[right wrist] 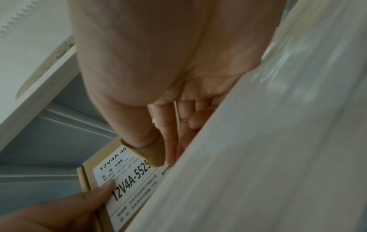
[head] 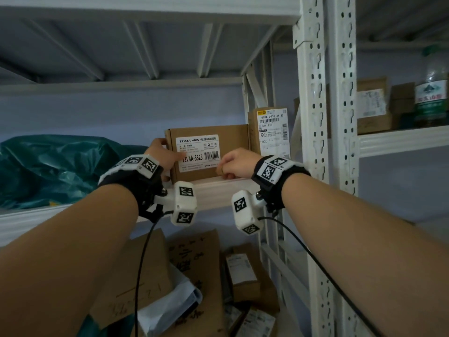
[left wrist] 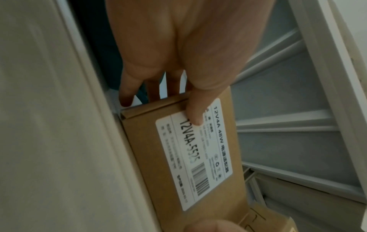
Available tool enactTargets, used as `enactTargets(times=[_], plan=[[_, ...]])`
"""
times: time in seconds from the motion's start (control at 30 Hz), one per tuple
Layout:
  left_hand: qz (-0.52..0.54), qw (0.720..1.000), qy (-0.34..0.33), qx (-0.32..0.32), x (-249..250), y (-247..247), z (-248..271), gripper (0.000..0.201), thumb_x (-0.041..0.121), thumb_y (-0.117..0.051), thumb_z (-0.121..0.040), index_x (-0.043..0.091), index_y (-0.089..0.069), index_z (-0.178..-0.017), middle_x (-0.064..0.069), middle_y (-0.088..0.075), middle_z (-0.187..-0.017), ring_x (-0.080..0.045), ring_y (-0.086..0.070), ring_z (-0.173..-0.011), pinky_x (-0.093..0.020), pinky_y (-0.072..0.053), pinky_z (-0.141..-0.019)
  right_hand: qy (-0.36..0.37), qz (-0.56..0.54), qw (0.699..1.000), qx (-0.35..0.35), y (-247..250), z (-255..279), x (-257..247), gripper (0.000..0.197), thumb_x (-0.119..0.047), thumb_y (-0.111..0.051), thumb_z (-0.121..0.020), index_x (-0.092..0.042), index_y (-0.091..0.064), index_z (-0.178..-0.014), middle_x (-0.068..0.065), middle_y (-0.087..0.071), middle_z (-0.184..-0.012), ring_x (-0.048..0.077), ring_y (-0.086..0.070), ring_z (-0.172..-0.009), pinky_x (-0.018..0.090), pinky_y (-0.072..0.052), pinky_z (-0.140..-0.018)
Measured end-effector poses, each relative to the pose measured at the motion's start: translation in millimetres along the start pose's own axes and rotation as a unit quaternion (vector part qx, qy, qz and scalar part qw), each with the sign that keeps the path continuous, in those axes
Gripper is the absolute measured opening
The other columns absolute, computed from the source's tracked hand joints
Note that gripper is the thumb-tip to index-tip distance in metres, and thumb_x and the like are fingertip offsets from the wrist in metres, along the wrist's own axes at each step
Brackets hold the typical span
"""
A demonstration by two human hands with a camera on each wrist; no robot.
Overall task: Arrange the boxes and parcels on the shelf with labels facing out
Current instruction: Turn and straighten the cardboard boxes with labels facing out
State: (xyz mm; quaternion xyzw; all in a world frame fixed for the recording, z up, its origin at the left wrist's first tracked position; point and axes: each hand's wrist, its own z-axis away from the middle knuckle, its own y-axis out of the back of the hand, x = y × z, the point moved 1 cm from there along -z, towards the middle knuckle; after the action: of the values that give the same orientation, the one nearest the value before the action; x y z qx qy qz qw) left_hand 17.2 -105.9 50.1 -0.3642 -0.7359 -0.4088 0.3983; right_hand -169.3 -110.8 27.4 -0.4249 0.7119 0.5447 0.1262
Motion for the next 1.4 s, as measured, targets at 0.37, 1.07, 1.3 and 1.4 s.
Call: enactTargets(times=[0.37, 1.07, 1.3, 1.4], plan=[[0.031, 0.998, 0.026, -0.048, -8, 15, -19, 0.049, 0.011, -0.059, -0.089, 0.019, -0.045, -0.135, -0.011, -0.060, -0.130, -0.037, -0.058, -0.115, -0.062, -0.049, -0.089, 0.007, -0.006, 1.000, 0.002, 0, 1, 4, 0.018, -0.013, -0.059, -0.085, -0.009, -0.072, -0.096, 0.000, -0.066, -0.080, 0.014, -0.061, -0.081, 0.033, -0.052, -0.092], [0.039, 0.997, 0.011, -0.070, -8, 18, -2, 0.046, 0.008, -0.043, -0.096, 0.020, -0.037, -0.141, -0.009, -0.052, -0.139, -0.034, -0.052, -0.124, -0.060, -0.044, -0.098, 0.012, -0.001, 1.000, -0.002, -1, 8, 1, 0.018, -0.014, -0.060, -0.086, -0.008, -0.072, -0.097, 0.001, -0.069, -0.094, 0.017, -0.063, -0.094, 0.037, -0.050, -0.098], [0.042, 0.997, 0.003, -0.061, -6, 9, 10, 0.043, 0.004, -0.041, -0.096, 0.015, -0.040, -0.137, -0.020, -0.051, -0.137, -0.041, -0.052, -0.122, -0.056, -0.048, -0.095, 0.012, 0.015, 1.000, 0.004, -2, 9, 1, 0.017, -0.013, -0.061, -0.084, -0.011, -0.073, -0.096, 0.003, -0.071, -0.105, 0.019, -0.064, -0.104, 0.038, -0.049, -0.099], [0.055, 0.997, 0.013, -0.046, -5, 11, 8, 0.044, 0.009, -0.041, -0.096, 0.020, -0.039, -0.139, -0.010, -0.052, -0.138, -0.035, -0.051, -0.124, -0.062, -0.047, -0.093, 0.012, 0.017, 1.000, 0.001, -2, 10, 1, 0.018, -0.013, -0.060, -0.085, -0.012, -0.072, -0.098, 0.003, -0.070, -0.107, 0.019, -0.063, -0.105, 0.037, -0.049, -0.099]])
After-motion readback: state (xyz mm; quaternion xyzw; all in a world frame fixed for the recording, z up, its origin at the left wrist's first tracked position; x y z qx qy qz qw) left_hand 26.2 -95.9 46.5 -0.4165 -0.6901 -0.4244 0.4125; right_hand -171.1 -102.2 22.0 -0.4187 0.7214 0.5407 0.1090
